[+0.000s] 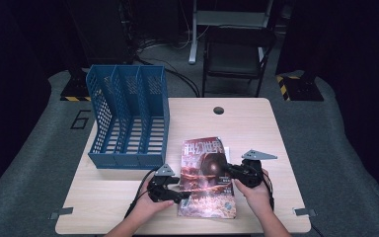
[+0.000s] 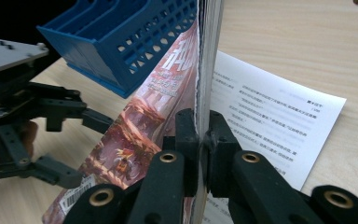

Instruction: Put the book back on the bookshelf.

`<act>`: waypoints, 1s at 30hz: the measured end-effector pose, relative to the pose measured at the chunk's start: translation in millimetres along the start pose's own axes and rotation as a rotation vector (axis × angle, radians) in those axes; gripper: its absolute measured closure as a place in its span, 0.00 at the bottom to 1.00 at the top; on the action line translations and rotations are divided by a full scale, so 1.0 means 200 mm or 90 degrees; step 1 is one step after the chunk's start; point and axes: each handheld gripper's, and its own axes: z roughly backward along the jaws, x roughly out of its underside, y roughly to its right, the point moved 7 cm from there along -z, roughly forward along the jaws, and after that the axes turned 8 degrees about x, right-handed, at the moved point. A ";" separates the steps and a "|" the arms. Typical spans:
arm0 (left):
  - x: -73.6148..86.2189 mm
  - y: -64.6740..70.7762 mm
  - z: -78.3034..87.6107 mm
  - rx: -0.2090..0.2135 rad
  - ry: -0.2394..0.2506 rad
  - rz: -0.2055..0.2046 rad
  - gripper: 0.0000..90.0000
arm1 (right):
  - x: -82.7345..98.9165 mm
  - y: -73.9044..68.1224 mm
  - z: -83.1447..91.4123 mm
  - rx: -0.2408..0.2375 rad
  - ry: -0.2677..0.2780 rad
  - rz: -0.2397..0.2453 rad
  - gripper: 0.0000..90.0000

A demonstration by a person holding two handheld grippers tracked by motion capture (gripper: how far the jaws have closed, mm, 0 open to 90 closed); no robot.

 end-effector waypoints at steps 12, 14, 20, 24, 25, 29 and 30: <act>-0.08 -0.03 -0.05 0.032 0.001 0.019 0.22 | -0.02 -0.07 0.08 -0.011 0.043 0.025 0.95; -0.08 -0.03 -0.07 0.033 -0.013 0.013 0.22 | -0.03 -0.09 0.09 -0.020 0.051 0.030 0.95; -0.10 -0.02 -0.11 0.052 -0.028 0.008 0.22 | -0.04 -0.10 0.09 -0.028 0.056 0.033 0.95; -0.12 -0.01 -0.11 0.052 -0.002 0.015 0.26 | -0.04 -0.10 0.09 -0.031 0.053 0.031 0.95; -0.12 -0.01 -0.10 0.049 -0.003 0.013 0.27 | -0.04 -0.10 0.09 -0.035 0.055 0.030 0.95; -0.13 -0.01 -0.07 0.042 0.002 0.016 0.36 | -0.04 -0.10 0.10 -0.040 0.055 0.027 0.95; -0.13 -0.01 -0.07 0.040 0.007 0.020 0.36 | -0.04 -0.10 0.10 -0.040 0.055 0.027 0.95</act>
